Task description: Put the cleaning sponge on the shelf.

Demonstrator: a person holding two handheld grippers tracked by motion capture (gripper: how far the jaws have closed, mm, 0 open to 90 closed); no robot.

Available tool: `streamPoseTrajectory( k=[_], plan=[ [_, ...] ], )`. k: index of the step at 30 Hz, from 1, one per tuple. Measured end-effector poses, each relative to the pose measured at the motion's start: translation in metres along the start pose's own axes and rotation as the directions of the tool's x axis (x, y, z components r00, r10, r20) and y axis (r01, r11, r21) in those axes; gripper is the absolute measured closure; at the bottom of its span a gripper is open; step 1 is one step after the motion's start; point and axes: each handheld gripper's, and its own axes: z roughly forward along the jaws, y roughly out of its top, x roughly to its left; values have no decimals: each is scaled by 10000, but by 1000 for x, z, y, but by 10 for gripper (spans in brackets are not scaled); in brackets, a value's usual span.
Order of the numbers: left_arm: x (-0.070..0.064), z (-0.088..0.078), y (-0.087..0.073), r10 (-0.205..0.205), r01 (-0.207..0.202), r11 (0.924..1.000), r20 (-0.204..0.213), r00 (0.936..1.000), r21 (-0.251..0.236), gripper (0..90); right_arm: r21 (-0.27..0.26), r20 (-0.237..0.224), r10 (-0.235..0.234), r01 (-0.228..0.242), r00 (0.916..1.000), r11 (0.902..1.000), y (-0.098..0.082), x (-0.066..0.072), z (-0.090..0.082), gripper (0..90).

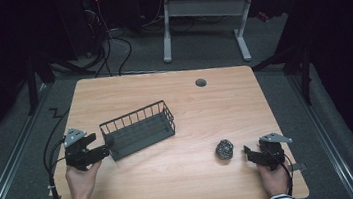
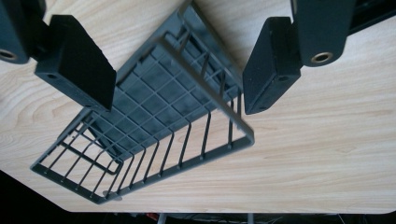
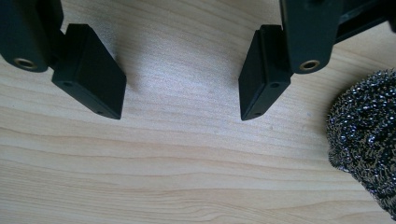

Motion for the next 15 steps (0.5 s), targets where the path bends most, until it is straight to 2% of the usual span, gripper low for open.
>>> streamPoseTrajectory(
  k=[4,10,15],
  plan=[
    [0,10,7,-64,66,9998,-97,9999,174,291,2,-13,2,-2,10000,10000,0,0,0,324],
    [0,22,8,-153,169,9987,-338,9993,478,340,2,-20,-10,10,10000,10000,0,0,0,324],
    [4,25,8,-215,246,9983,-592,9980,519,390,4,-20,-9,9,10000,10000,0,0,0,324]
  ],
)
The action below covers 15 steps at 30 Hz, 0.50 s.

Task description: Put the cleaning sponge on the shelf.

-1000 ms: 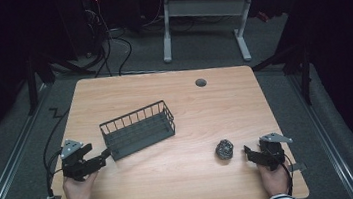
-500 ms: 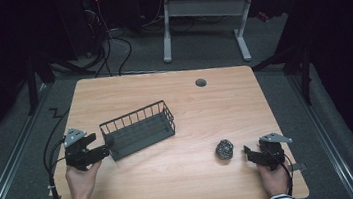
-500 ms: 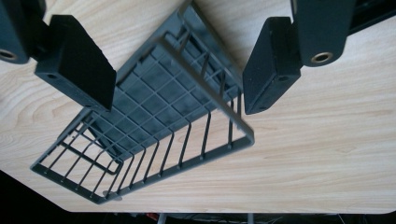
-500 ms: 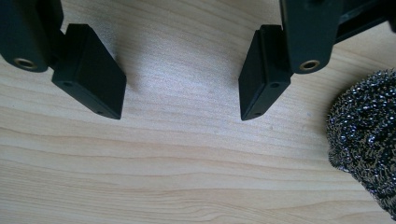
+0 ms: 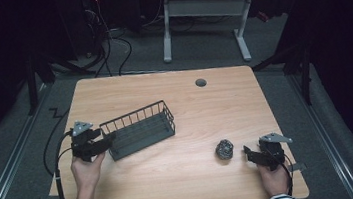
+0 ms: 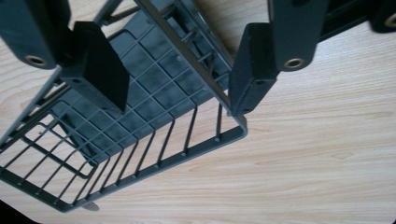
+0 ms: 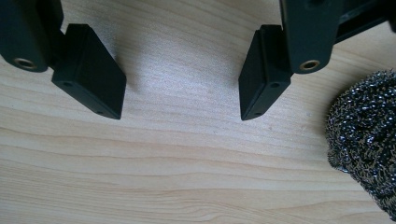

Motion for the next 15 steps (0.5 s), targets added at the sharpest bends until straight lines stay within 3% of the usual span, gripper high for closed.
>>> streamPoseTrajectory(
  k=[15],
  plan=[
    [-2,11,-7,197,-196,9990,-7,9998,412,498,5,-9,3,-3,10000,10000,0,0,0,324]
  ],
)
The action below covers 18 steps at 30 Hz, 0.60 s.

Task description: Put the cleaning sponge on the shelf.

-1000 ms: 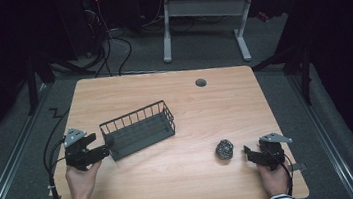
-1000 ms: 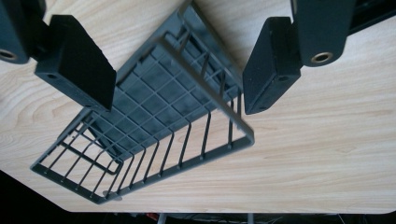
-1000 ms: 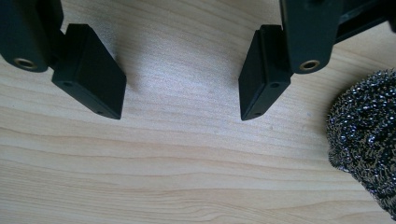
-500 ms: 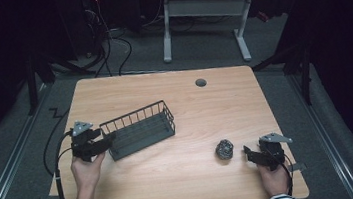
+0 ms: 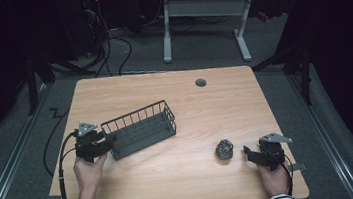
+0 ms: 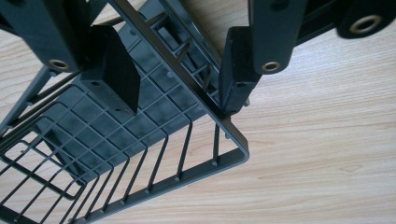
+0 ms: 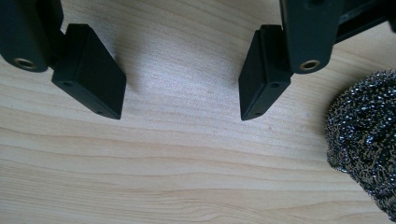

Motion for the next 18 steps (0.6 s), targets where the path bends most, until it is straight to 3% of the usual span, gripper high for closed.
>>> streamPoseTrajectory(
  k=[18],
  plan=[
    [-13,3,-2,199,-201,9998,509,9985,37,559,0,2,3,-3,10000,10000,0,0,0,324]
  ],
)
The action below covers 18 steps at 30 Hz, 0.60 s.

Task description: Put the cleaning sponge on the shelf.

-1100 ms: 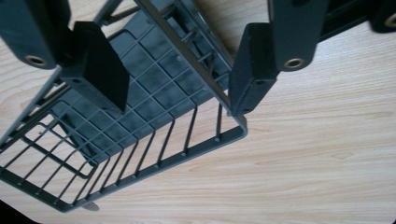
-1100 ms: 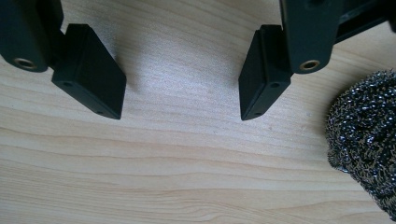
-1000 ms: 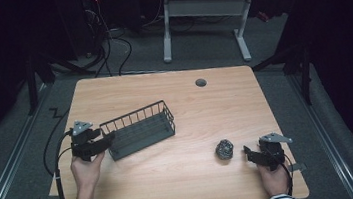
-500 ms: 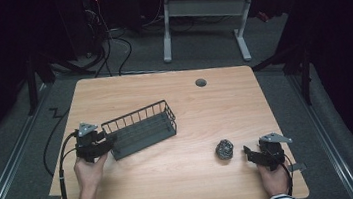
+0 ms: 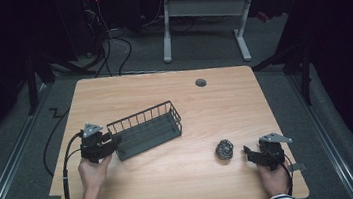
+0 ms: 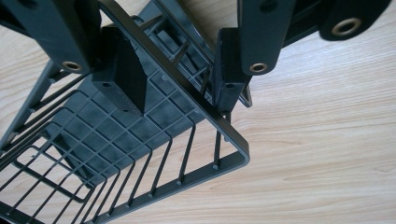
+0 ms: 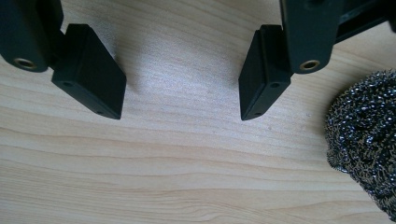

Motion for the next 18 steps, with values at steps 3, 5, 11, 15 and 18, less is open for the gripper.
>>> streamPoseTrajectory(
  k=[3,5,11,15,18],
  plan=[
    [-4,1,0,97,-97,9999,85,9999,38,560,0,2,-2,2,10000,10000,0,0,0,324],
    [-7,1,0,130,-130,9999,135,9998,47,560,-1,0,0,0,10000,10000,0,0,0,324],
    [-17,4,0,334,-338,9994,379,9987,90,563,-1,1,-2,2,10000,10000,0,0,0,324],
    [-25,7,0,407,-413,9991,526,9978,105,564,-1,1,-4,4,10000,10000,0,0,0,324],
    [-32,8,1,494,-504,9986,634,9968,137,564,1,-1,1,-1,10000,10000,0,0,0,324]
  ],
)
